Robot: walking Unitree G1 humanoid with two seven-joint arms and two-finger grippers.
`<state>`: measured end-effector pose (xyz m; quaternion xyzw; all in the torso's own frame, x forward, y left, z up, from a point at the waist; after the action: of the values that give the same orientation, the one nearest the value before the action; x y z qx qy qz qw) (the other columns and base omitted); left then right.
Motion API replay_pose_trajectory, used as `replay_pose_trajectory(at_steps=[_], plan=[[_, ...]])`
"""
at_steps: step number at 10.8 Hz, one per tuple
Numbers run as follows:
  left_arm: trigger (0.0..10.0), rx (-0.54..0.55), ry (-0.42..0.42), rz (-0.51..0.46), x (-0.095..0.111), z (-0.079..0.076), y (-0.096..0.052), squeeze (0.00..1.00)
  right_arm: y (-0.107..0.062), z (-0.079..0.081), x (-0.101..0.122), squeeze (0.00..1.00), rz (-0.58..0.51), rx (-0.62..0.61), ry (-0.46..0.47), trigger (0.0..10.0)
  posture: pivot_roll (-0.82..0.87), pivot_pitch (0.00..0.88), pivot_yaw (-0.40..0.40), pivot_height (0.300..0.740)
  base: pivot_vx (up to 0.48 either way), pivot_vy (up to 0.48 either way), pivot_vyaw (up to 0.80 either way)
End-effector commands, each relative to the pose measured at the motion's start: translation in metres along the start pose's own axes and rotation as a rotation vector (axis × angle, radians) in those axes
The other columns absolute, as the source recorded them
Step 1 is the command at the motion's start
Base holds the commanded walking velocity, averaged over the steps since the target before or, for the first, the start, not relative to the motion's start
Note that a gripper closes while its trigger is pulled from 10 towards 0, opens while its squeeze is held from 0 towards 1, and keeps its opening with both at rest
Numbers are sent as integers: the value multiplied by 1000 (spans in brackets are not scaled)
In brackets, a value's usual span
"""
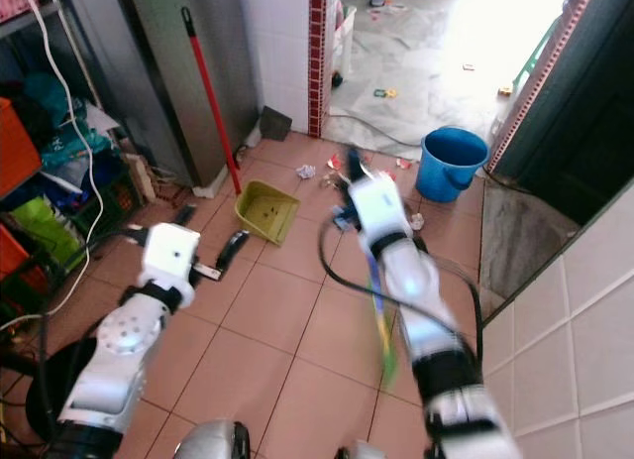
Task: Sweep floor
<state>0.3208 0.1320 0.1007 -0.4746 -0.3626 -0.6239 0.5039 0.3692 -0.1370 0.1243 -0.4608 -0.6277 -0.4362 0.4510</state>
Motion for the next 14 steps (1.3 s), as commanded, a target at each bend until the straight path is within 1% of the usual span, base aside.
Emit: replay_pose_trajectory(at_steps=[1, 2, 3, 4, 5, 6, 7, 8, 9, 11, 12, 13, 14], plan=[[10000, 47, 1, -5, 4, 8, -1, 1000, 0, -30, 9, 0, -20, -153, -29, 0, 58, 27, -33, 740, 0, 0, 0], [10000, 106, 37, -7, 8, 14, 3, 1000, -8, -57, -2, 0, 39, -299, 11, 0, 65, 32, -61, 740, 0, 0, 0], [10000, 116, 41, -10, 9, 15, 3, 1000, -10, -62, -3, 0, 42, -326, 19, 0, 50, 30, -64, 740, 0, 0, 0], [10000, 106, 2, -11, 11, 17, 5, 0, -14, -65, 0, 0, 40, -361, 11, 1608, 31, 35, -43, 740, 0, 0, 0], [10000, 129, -26, 1, 9, 20, 5, 0, -14, -62, -4, 0, 63, -376, 25, 10000, 21, 40, -8, 740, 0, 0, 0], [10000, 134, -86, 32, 2, 20, 4, 0, -11, -56, -3, 0, 58, -367, 41, 10000, 23, 36, 13, 740, 0, 0, 0], [10000, 118, -85, 42, 0, 17, 4, 0, -8, -51, 0, 0, 54, -355, 33, 10000, 34, 45, 18, 740, 0, 0, 0], [10000, 106, -103, 43, 2, 15, 4, 0, -8, -52, 1, 0, 53, -362, -2, 10000, 40, 49, 11, 740, 0, 0, 0], [10000, 113, -110, 37, 4, 14, 4, 0, -9, -52, 2, 0, 31, -364, 7, 10000, 48, 49, -2, 740, 0, 0, 0], [10000, 133, -125, 27, 7, 15, 3, 0, -11, -51, -1, 0, 45, -334, 46, 10000, 52, 51, -19, 740, 0, 0, 0], [10000, 129, -131, 34, 5, 12, 3, 0, -12, -48, -8, 0, 86, -334, 90, 10000, 44, 42, -18, 740, 0, 0, 0], [10000, 112, -146, 27, 8, 8, 7, 0, -12, -43, -3, 0, 57, -304, 129, 10000, 43, 40, -20, 740, 0, 0, 0], [10000, 108, -153, 17, 11, 8, 9, 0, -12, -43, -2, 0, 52, -312, 132, 10000, 43, 40, -19, 740, 0, 0, 0]])
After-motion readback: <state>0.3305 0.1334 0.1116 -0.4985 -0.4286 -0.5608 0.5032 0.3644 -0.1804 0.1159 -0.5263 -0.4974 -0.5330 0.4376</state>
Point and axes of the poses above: a point about 5 cm out from each wrist's last joint towards the gripper, its own y axis pointing out of the wrist towards the gripper, its own x axis along the axis of the wrist's last joint, z = x × y, the point moved 5 cm from there along y, pointing out of the wrist towards the gripper, and after that the axes turned 3 degrees about y, right-handed, at the moved point
